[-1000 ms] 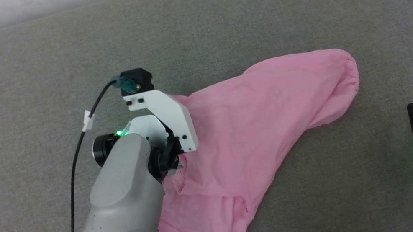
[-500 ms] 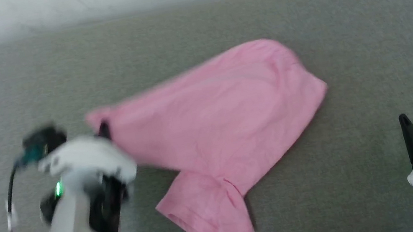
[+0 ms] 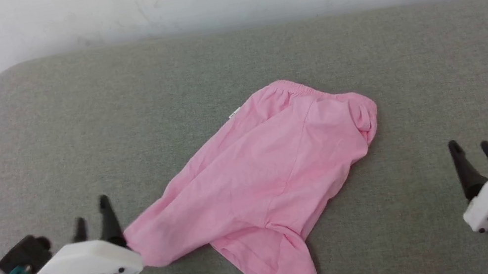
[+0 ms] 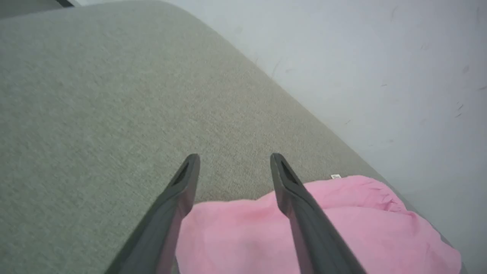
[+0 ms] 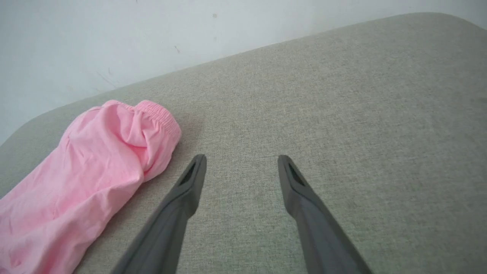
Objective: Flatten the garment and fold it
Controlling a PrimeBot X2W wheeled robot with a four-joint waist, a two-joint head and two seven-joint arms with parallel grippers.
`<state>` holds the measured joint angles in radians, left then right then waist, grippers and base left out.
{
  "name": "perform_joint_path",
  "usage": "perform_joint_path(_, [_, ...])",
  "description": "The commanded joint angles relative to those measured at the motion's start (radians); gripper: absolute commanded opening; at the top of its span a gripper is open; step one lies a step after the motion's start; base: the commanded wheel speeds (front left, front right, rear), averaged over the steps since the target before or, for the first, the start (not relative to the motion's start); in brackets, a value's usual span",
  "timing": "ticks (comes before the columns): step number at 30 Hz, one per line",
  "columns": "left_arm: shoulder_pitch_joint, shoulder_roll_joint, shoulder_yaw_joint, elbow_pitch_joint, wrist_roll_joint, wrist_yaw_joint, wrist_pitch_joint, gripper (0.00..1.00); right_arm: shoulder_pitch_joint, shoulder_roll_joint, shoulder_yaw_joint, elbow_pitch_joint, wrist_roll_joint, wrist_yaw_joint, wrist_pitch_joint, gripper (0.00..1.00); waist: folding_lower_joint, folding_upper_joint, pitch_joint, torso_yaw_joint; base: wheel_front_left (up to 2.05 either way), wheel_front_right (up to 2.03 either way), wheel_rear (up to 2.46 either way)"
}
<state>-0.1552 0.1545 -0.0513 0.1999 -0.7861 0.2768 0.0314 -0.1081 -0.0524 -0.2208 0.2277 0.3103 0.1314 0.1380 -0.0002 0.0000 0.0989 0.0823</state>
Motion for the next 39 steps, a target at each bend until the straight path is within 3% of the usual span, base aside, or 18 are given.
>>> perform_joint_path(1, [0.031,0.023,0.002,-0.029,0.051,-0.017,-0.076,1.00,-0.018,0.002,0.025,-0.015,-0.013,-0.001,0.014,1.00,0.0002,0.0000,-0.006,0.001,0.00,0.00,0.00])
perform_joint_path(5, [0.082,0.047,-0.031,-0.082,0.202,-0.013,-0.254,1.00,-0.082,0.002,0.103,-0.034,-0.055,-0.001,0.083,1.00,0.0002,0.0000,-0.004,0.002,0.00,0.00,0.00])
perform_joint_path(9, [0.118,0.031,-0.069,-0.111,0.318,-0.013,-0.290,1.00,-0.184,-0.013,0.186,-0.003,-0.109,-0.001,0.205,1.00,0.0002,0.0000,0.007,0.008,0.00,0.00,0.00])
perform_joint_path(14, [0.130,-0.025,-0.074,-0.140,0.392,-0.028,-0.293,1.00,-0.329,-0.049,0.269,0.136,-0.200,-0.001,0.332,1.00,0.0002,0.0000,0.030,0.034,0.00,0.00,0.00])
perform_joint_path(21, [0.104,-0.073,-0.063,-0.129,0.422,-0.069,-0.293,1.00,-0.437,-0.069,0.365,0.336,-0.252,-0.001,0.365,1.00,0.0002,0.0000,0.070,0.080,0.00,0.00,0.00])
perform_joint_path(27, [0.092,-0.093,-0.048,-0.109,0.426,-0.087,-0.293,1.00,-0.462,-0.075,0.400,0.442,-0.254,-0.001,0.323,1.00,0.0002,0.0000,0.088,0.090,0.00,0.00,0.00])
perform_joint_path(28, [0.089,-0.094,-0.045,-0.107,0.426,-0.090,-0.293,1.00,-0.466,-0.076,0.404,0.455,-0.247,-0.001,0.315,0.97,0.0002,0.0000,0.089,0.089,0.00,0.00,0.00])
perform_joint_path(29, [0.087,-0.096,-0.043,-0.104,0.425,-0.092,-0.293,1.00,-0.470,-0.075,0.407,0.463,-0.235,-0.001,0.303,0.36,0.0002,0.0000,0.090,0.087,0.00,0.00,0.00])
perform_joint_path(30, [0.083,-0.097,-0.040,-0.101,0.426,-0.093,-0.293,1.00,-0.475,-0.076,0.412,0.467,-0.225,-0.001,0.283,0.07,0.0002,0.0000,0.090,0.082,0.00,0.00,0.00])
perform_joint_path(31, [0.081,-0.098,-0.039,-0.097,0.425,-0.095,-0.293,1.00,-0.479,-0.078,0.416,0.472,-0.211,-0.001,0.266,0.00,0.0002,0.0000,0.088,0.078,0.00,0.00,0.00])
perform_joint_path(35, [0.074,-0.101,-0.038,-0.086,0.419,-0.105,-0.293,1.00,-0.484,-0.088,0.407,0.461,-0.160,-0.001,0.207,0.00,0.0002,0.0000,0.078,0.067,0.00,0.00,0.00])
perform_joint_path(39, [0.072,-0.102,-0.031,-0.072,0.406,-0.114,-0.293,1.00,-0.427,-0.119,0.360,0.375,-0.070,-0.001,0.144,0.00,0.0002,0.0000,0.052,0.053,0.00,0.00,0.00])
